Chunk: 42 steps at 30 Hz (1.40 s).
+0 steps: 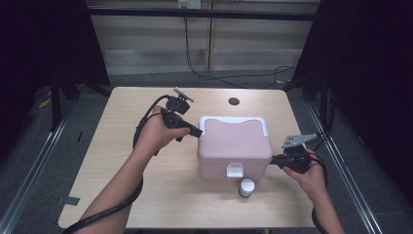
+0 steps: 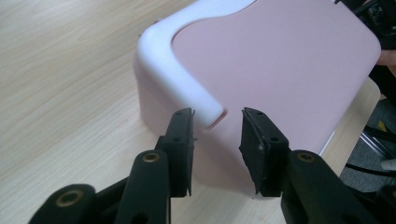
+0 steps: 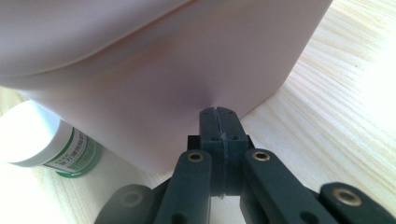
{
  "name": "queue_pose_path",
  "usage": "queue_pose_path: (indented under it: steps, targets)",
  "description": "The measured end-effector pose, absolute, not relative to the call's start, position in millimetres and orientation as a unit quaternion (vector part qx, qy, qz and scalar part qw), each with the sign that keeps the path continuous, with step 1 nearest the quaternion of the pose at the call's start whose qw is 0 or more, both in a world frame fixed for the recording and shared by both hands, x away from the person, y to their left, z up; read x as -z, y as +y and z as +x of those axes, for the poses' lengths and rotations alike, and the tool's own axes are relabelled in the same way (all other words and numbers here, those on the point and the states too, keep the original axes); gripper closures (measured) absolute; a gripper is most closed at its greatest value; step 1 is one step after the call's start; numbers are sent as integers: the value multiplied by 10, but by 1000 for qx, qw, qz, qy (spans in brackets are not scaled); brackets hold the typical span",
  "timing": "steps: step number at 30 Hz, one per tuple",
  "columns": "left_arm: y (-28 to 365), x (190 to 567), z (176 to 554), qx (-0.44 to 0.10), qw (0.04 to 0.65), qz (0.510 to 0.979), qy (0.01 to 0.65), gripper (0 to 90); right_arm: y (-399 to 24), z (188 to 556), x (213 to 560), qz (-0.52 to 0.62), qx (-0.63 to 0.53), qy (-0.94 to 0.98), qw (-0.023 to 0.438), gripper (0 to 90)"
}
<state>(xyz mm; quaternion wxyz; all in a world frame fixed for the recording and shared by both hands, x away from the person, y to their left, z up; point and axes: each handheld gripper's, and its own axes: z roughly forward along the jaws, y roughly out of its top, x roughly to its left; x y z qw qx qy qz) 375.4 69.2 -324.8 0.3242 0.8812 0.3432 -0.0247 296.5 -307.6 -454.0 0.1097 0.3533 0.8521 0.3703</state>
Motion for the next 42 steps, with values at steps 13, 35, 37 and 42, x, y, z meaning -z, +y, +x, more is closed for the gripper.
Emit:
queue_pose_path:
  steps: [13, 35, 37, 42]
  targets:
    - [621, 3316, 3823, 45, 294, 877, 378, 789, -2923, 3003, 4564, 347, -362, 858, 112, 900]
    - [921, 3300, 3866, 34, 276, 874, 398, 846, -2646, 3207, 4599, 338, -370, 859, 103, 900]
    - [958, 3297, 3871, 31, 274, 875, 398, 847, -2608, 3215, 4596, 333, -369, 862, 101, 900]
    - [1048, 3288, 3873, 23, 268, 873, 408, 847, -2487, 3245, 4582, 322, -363, 869, 98, 900]
